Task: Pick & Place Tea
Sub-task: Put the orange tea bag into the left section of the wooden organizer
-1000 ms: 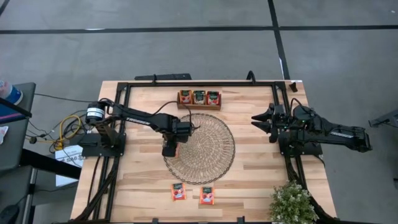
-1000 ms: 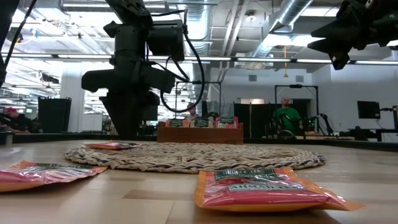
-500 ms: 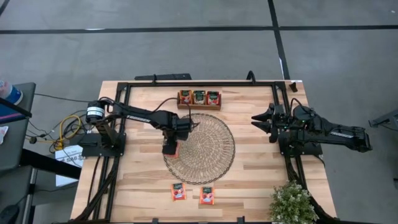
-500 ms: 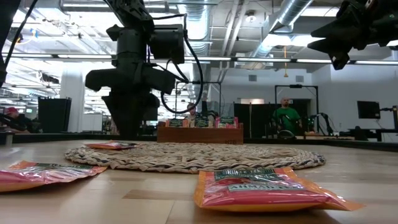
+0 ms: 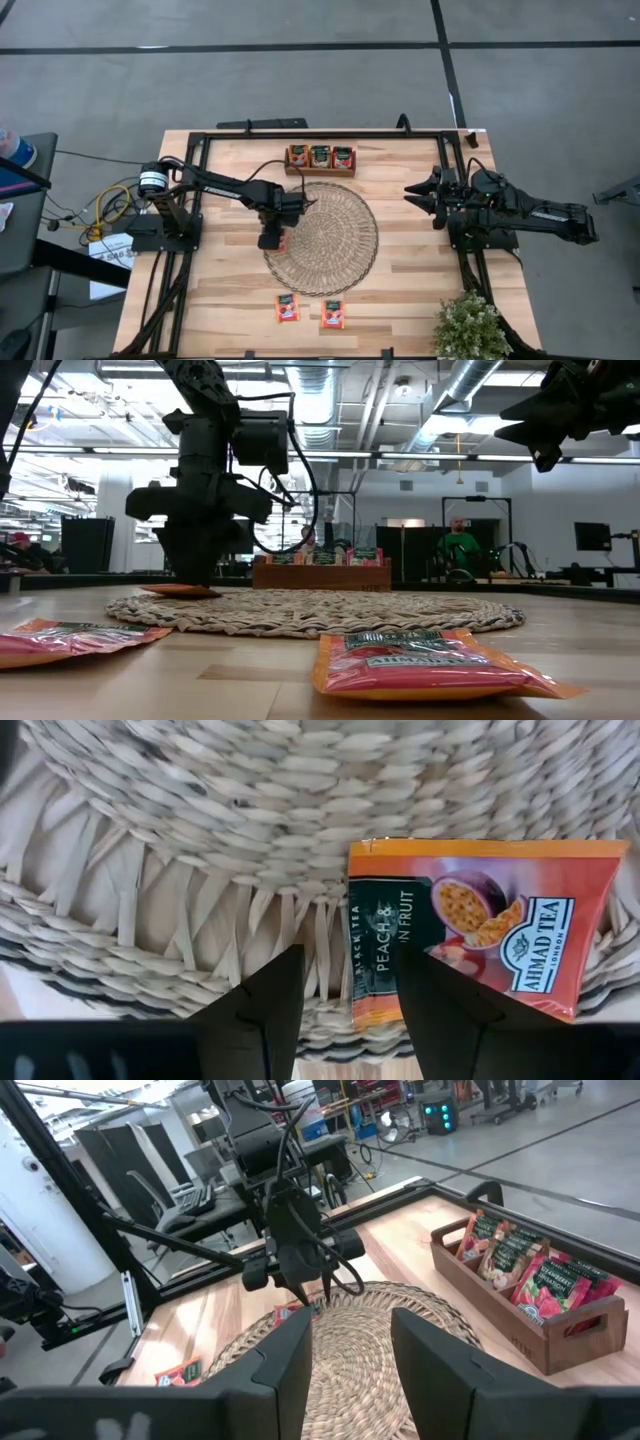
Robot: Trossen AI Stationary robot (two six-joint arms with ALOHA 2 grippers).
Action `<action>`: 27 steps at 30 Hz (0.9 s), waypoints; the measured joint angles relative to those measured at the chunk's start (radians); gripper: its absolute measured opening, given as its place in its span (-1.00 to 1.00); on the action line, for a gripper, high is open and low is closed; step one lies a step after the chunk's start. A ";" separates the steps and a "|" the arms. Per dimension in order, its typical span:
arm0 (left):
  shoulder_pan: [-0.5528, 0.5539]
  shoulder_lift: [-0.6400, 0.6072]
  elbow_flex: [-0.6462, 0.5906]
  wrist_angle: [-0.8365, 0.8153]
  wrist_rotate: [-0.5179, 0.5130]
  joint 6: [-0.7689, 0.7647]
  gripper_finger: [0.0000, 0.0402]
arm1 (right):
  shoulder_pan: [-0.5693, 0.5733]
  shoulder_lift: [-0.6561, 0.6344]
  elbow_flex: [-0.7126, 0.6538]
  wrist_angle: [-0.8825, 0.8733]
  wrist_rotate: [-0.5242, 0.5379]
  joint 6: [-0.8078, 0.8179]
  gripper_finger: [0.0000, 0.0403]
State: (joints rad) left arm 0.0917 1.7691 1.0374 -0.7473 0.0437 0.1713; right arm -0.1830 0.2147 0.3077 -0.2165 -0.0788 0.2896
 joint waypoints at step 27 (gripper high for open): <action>0.000 0.033 0.002 0.024 -0.014 0.018 -0.58 | 0.000 0.000 0.000 0.000 0.000 0.002 -0.36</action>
State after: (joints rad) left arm 0.0914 1.8019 1.0397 -0.7233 0.0299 0.1894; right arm -0.1829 0.2149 0.3077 -0.2164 -0.0788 0.2913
